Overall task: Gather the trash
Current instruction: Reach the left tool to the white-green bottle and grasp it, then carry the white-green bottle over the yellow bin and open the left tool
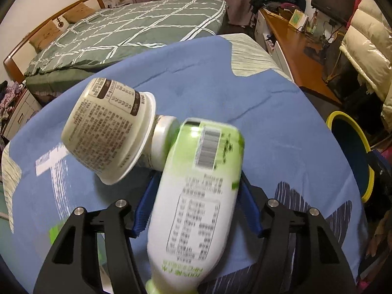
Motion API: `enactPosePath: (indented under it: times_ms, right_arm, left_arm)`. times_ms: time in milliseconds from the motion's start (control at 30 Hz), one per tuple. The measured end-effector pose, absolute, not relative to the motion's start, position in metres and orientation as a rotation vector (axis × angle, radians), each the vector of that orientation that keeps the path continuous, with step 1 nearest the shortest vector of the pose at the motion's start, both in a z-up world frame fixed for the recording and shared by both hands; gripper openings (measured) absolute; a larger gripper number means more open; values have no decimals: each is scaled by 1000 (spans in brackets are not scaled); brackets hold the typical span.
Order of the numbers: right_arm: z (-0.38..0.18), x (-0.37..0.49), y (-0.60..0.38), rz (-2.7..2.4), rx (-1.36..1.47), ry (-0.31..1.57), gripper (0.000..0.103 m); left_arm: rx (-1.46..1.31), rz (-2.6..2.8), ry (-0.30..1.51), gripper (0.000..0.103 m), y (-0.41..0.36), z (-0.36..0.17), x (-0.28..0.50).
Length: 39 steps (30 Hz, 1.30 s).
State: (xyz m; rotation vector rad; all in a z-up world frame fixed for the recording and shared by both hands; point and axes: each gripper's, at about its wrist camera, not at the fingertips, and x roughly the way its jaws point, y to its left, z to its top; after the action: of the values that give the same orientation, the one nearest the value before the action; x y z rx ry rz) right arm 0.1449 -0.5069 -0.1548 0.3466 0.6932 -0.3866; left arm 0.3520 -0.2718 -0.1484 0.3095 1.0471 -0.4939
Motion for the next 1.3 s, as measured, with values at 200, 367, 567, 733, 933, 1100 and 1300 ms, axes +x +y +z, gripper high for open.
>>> enactPosePath:
  times_ms: [200,367,567,733,933,1100,1300]
  right_arm:
    - [-154,144,-508,-379,352,690,58]
    - [-152,140,-509,-377,362,668,58]
    - [-145,126,-505,-381,349,626,58]
    - [-141,109,-505,-373,349,617,58]
    - [-129,80,-505,-370,341,587,58]
    - [-118,56,-512,-382,333,559,58]
    - [-110,24,-532,-437,321,537,58]
  left_arm:
    - [338,-495,1054,56,-286,-144,364]
    - [306,-497,1013,54,-281,-126,358]
    - [220,-488,859,53,-246,-75,317]
    - [168,-492,777,52,-224,-55,282]
    - [167,-534,743,51,-233,-49,253]
    - [191,-603,729,51,-266,-46,231]
    - [235,-730,711,51,-325,-36,202]
